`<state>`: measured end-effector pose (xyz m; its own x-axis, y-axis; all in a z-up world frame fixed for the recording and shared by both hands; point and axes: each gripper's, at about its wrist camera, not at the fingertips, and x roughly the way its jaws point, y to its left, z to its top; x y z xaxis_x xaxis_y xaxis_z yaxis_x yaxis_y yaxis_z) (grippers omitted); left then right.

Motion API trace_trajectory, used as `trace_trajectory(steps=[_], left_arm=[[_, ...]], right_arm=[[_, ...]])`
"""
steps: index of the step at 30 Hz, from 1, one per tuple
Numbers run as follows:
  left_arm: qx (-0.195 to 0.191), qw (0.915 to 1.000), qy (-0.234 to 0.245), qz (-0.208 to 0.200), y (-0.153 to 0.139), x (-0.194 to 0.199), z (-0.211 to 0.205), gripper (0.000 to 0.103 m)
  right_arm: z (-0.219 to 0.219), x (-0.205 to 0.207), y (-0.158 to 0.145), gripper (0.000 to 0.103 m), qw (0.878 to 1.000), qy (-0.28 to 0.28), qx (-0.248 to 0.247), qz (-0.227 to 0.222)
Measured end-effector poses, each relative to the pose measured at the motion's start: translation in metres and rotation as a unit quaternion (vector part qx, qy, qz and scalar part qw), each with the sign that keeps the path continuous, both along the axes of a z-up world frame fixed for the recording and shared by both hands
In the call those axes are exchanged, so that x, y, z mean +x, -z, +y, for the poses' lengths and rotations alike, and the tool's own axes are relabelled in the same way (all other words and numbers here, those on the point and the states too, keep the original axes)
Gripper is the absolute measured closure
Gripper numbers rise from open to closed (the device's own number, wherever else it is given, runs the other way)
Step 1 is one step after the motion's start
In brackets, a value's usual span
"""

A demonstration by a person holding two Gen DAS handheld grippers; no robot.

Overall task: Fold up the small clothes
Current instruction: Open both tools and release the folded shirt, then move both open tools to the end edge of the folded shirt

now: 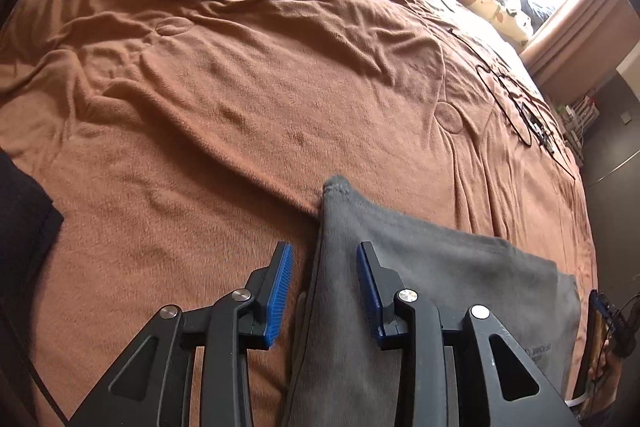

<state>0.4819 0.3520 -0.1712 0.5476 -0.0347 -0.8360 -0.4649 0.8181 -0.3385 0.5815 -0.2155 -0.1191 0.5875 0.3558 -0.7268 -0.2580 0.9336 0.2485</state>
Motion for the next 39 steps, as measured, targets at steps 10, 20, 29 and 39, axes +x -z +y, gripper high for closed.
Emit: trace_trajectory(steps=[10,20,29,39], left_arm=[[-0.01,0.9996,0.021,0.013,0.001,-0.067,-0.038,0.068],[-0.02,0.9979,0.033,0.052,0.021,-0.129,-0.062,0.068],[-0.032,0.9974,0.029,0.059,0.034,-0.184,-0.074,0.068],[-0.009,0.9969,0.045,0.064,0.037,-0.225,-0.091,0.068]], right_arm=[[-0.008,-0.063,-0.001,0.036,0.999,-0.025,-0.014,0.028],[-0.015,-0.123,0.014,0.036,0.997,-0.04,-0.047,0.045],[-0.02,-0.171,0.026,0.036,0.995,-0.041,-0.074,0.055],[-0.028,-0.215,0.045,0.036,0.991,-0.04,-0.111,0.065]])
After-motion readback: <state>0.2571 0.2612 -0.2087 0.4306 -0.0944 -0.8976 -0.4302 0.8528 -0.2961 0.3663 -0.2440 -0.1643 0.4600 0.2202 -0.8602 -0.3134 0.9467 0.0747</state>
